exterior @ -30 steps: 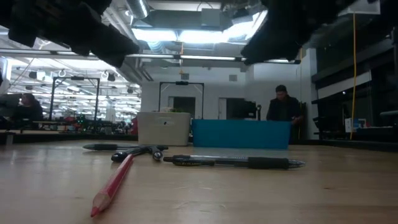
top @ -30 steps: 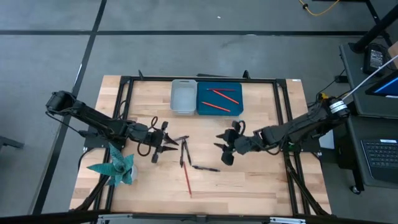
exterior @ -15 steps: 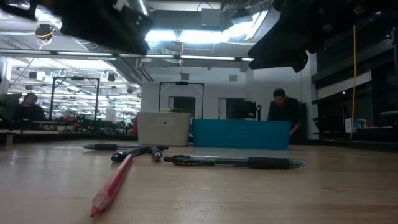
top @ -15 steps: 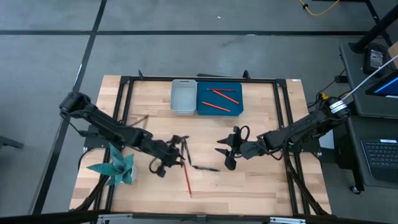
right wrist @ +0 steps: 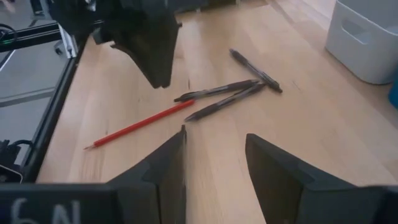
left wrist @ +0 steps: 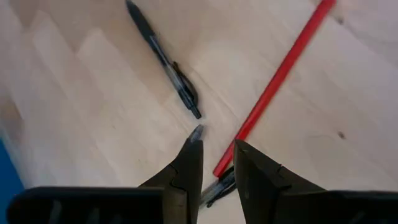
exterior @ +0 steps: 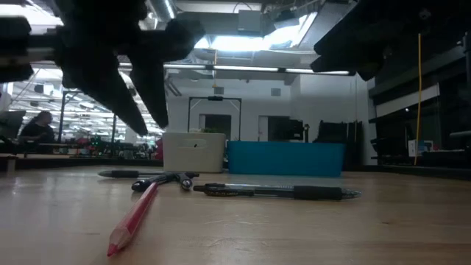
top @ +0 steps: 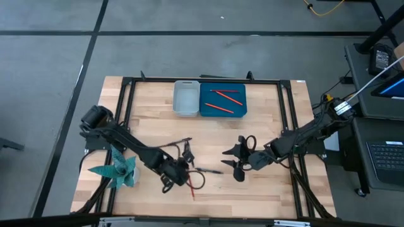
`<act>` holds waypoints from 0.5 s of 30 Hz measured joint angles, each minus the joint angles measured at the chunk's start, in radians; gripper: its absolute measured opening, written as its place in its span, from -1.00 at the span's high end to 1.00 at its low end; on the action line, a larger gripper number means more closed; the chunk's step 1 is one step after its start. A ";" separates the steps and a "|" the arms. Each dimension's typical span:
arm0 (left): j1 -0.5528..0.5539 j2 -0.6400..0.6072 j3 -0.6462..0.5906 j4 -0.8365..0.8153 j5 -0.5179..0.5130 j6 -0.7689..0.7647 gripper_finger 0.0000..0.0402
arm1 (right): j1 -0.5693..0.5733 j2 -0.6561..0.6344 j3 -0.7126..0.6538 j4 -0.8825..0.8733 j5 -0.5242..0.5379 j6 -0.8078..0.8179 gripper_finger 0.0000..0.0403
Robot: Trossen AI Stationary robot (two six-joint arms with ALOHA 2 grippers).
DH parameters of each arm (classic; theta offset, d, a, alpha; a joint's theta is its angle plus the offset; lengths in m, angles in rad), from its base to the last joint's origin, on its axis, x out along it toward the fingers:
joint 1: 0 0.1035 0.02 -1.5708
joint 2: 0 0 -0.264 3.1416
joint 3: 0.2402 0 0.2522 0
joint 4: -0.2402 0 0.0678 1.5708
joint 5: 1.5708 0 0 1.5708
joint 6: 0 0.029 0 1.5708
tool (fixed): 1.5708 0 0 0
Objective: Sort pens & pencils
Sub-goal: Put the red pencil into the blue bin
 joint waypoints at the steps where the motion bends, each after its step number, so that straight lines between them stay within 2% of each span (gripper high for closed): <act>1: -0.001 0.018 0.016 -0.017 -0.001 0.006 0.59 | 0.003 0.000 0.000 0.000 0.000 0.000 0.15; 7: -0.002 0.068 0.046 -0.054 -0.001 0.061 0.59 | 0.009 0.000 0.000 -0.004 0.002 -0.001 0.15; 12: -0.003 0.068 0.046 -0.039 -0.001 0.050 0.59 | 0.009 0.000 0.000 -0.008 0.002 -0.005 0.15; 15: -0.008 0.068 0.046 0.010 -0.001 -0.007 0.59 | 0.009 0.000 0.000 -0.008 0.002 -0.009 0.15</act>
